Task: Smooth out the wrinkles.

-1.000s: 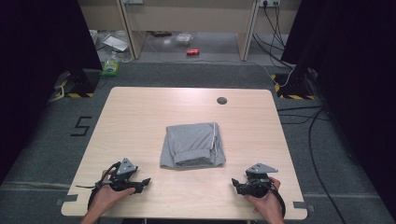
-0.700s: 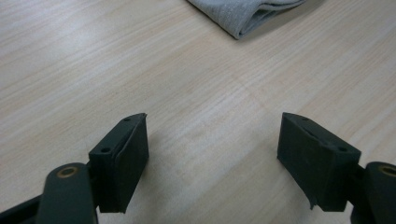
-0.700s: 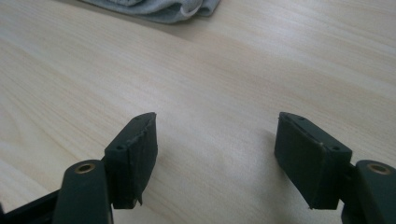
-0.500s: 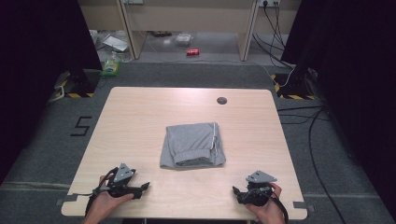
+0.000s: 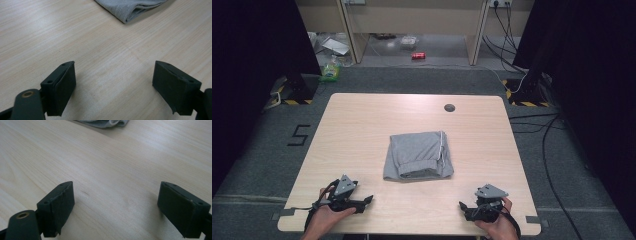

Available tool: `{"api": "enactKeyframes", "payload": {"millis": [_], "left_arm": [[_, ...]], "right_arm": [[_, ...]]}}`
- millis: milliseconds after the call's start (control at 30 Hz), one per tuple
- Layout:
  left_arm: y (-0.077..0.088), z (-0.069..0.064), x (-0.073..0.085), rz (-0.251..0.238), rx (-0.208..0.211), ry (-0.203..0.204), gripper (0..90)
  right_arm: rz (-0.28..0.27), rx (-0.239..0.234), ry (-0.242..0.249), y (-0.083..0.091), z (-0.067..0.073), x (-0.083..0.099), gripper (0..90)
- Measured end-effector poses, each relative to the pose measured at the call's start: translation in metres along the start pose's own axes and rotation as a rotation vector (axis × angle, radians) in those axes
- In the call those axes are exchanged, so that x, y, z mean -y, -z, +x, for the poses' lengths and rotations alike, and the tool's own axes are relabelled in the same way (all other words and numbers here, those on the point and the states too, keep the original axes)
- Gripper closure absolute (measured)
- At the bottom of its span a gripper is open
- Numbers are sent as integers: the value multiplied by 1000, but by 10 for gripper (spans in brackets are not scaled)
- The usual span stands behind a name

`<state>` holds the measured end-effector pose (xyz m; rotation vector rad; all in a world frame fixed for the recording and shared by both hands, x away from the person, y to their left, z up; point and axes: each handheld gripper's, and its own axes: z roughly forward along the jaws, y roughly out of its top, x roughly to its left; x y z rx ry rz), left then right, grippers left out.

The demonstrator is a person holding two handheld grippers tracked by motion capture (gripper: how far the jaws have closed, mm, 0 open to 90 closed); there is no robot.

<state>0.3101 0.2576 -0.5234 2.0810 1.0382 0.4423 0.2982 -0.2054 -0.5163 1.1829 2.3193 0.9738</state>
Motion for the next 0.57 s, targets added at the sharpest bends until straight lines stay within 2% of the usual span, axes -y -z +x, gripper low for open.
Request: {"api": "enactKeyframes", "payload": {"millis": [567], "left_arm": [[-3, 4, -2, 0, 1, -2, 178]], "right_arm": [[-1, -12, 8, -2, -1, -2, 136]]}}
